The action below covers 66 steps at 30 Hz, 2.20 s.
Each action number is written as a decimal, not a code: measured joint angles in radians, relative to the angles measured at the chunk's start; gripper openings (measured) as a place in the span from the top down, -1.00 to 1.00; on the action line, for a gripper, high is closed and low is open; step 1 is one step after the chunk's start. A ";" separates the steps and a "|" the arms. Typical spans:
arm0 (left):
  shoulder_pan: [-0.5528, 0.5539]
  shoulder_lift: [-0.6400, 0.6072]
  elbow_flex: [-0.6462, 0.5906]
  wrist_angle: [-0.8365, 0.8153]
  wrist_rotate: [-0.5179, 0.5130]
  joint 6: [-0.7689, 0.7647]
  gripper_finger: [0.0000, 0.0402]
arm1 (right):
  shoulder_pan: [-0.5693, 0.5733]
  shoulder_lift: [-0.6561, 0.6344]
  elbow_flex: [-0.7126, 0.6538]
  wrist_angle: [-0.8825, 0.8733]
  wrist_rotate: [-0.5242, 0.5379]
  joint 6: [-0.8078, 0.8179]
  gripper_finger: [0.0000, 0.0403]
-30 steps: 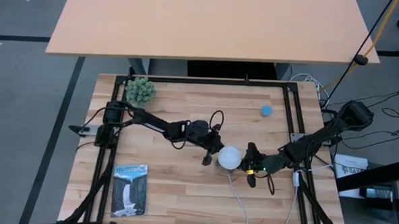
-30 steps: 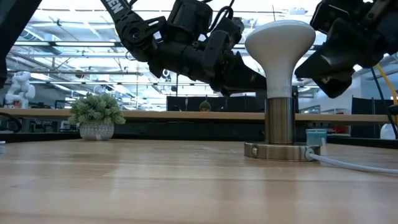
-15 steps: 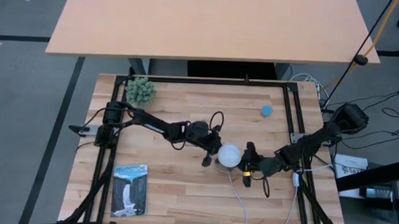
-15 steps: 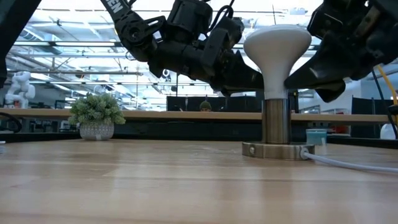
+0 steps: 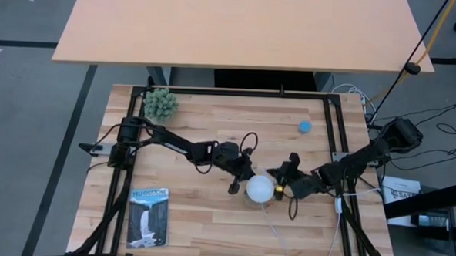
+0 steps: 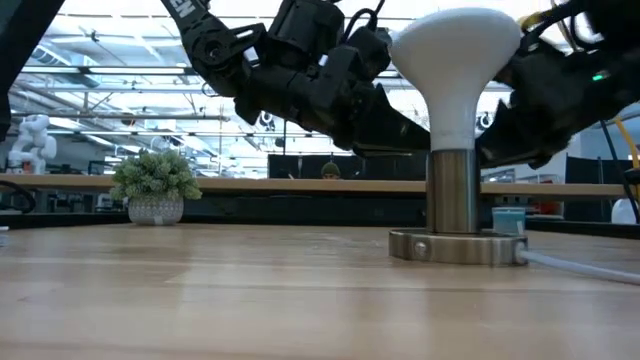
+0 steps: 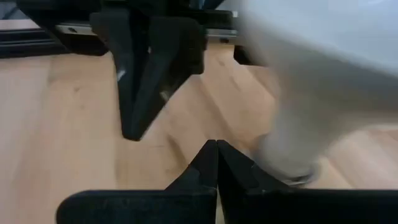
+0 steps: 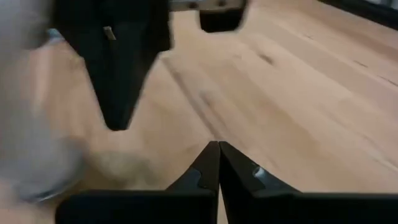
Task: Screw lightbulb
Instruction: Remove the lightbulb from the desk lamp
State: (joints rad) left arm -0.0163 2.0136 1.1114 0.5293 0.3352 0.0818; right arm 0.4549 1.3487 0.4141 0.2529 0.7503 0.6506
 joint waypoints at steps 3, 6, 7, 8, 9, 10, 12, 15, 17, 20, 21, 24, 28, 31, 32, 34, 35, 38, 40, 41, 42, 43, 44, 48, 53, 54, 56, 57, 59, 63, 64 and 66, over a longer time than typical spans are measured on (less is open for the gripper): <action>0.002 0.000 0.000 -0.005 -0.018 0.004 1.00 | -0.007 -0.015 0.000 -0.040 -0.002 0.038 1.00; 0.013 0.000 0.000 -0.032 -0.035 -0.001 1.00 | 0.002 -0.047 0.000 -0.055 -0.075 0.045 1.00; 0.017 0.000 0.000 -0.043 -0.041 -0.008 1.00 | 0.006 -0.058 0.000 -0.052 -0.098 0.046 1.00; 0.025 0.000 0.000 -0.050 -0.045 -0.019 1.00 | 0.012 -0.068 0.000 -0.052 -0.114 0.047 1.00; 0.031 0.000 0.000 -0.053 -0.050 -0.028 1.00 | 0.022 -0.082 0.000 -0.050 -0.138 0.048 1.00; 0.039 0.000 0.000 -0.056 -0.052 -0.041 1.00 | 0.030 -0.096 0.000 -0.042 -0.170 0.047 1.00; 0.050 0.000 0.000 -0.059 -0.058 -0.053 1.00 | 0.037 -0.119 0.000 -0.040 -0.235 0.049 1.00; 0.062 -0.006 0.000 -0.071 -0.079 -0.070 1.00 | 0.042 -0.116 0.000 -0.066 -0.305 0.085 1.00; 0.069 -0.033 -0.001 -0.128 -0.129 -0.066 1.00 | 0.043 -0.101 0.000 -0.090 -0.321 0.121 1.00; 0.082 -0.101 -0.001 -0.271 -0.221 -0.041 1.00 | 0.045 -0.073 -0.001 -0.119 -0.324 0.148 1.00; 0.086 -0.127 -0.001 -0.320 -0.239 -0.037 1.00 | 0.047 -0.067 -0.001 -0.113 -0.327 0.149 1.00; 0.093 -0.222 -0.001 -0.488 -0.254 -0.059 1.00 | 0.047 -0.055 0.000 -0.102 -0.331 0.150 1.00; 0.060 -0.350 0.000 -0.696 -0.246 -0.158 1.00 | 0.047 -0.054 0.000 -0.101 -0.330 0.147 1.00; -0.009 -0.403 0.000 -0.781 -0.210 -0.255 1.00 | 0.047 -0.054 0.000 -0.099 -0.330 0.128 1.00; -0.039 -0.406 0.001 -0.779 -0.205 -0.282 1.00 | 0.047 -0.054 0.000 -0.101 -0.329 0.123 1.00; -0.105 -0.396 0.001 -0.776 -0.211 -0.318 1.00 | 0.046 -0.054 0.000 -0.100 -0.322 0.115 1.00; -0.138 -0.374 0.000 -0.750 -0.229 -0.335 1.00 | 0.046 -0.054 0.000 -0.101 -0.311 0.112 1.00; -0.218 -0.290 -0.001 -0.628 -0.282 -0.357 1.00 | 0.045 -0.054 0.000 -0.100 -0.302 0.109 1.00; -0.234 -0.227 0.011 -0.530 -0.289 -0.330 1.00 | 0.044 -0.054 0.000 -0.101 -0.302 0.108 1.00; -0.234 -0.193 0.032 -0.509 -0.289 -0.330 1.00 | 0.044 -0.054 0.000 -0.102 -0.303 0.108 1.00; -0.231 -0.158 0.059 -0.503 -0.289 -0.337 1.00 | 0.044 -0.054 0.000 -0.102 -0.306 0.108 1.00; -0.230 -0.120 0.087 -0.500 -0.286 -0.342 1.00 | 0.044 -0.054 0.000 -0.105 -0.308 0.110 1.00; -0.228 -0.081 0.115 -0.503 -0.274 -0.347 1.00 | 0.044 -0.054 0.000 -0.109 -0.309 0.116 1.00; -0.242 0.039 0.231 -0.510 -0.161 -0.336 1.00 | 0.045 -0.052 0.000 -0.125 -0.312 0.123 1.00; -0.254 0.064 0.262 -0.508 -0.149 -0.335 1.00 | 0.045 -0.043 0.000 -0.117 -0.308 0.144 1.00; -0.253 0.064 0.262 -0.508 -0.164 -0.333 1.00 | 0.045 -0.040 0.000 -0.116 -0.312 0.158 1.00; -0.251 0.056 0.262 -0.520 -0.212 -0.316 1.00 | 0.046 -0.040 0.001 -0.133 -0.336 0.209 1.00; -0.250 0.052 0.262 -0.526 -0.248 -0.315 1.00 | 0.050 -0.040 0.002 -0.174 -0.353 0.243 1.00; -0.250 0.051 0.263 -0.537 -0.323 -0.313 1.00 | 0.075 -0.040 0.001 -0.298 -0.362 0.336 1.00; -0.283 0.053 0.262 -0.579 -0.403 -0.314 1.00 | 0.174 -0.040 0.000 -0.420 -0.354 0.479 1.00; -0.302 0.052 0.262 -0.592 -0.444 -0.314 1.00 | 0.204 -0.040 0.000 -0.411 -0.345 0.493 1.00; -0.340 0.052 0.262 -0.637 -0.556 -0.315 1.00 | 0.266 -0.041 0.000 -0.381 -0.309 0.524 1.00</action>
State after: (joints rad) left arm -0.3565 2.0659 1.3739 -0.1080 -0.2208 -0.2333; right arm 0.7208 1.3075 0.4142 -0.1277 0.4411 1.1747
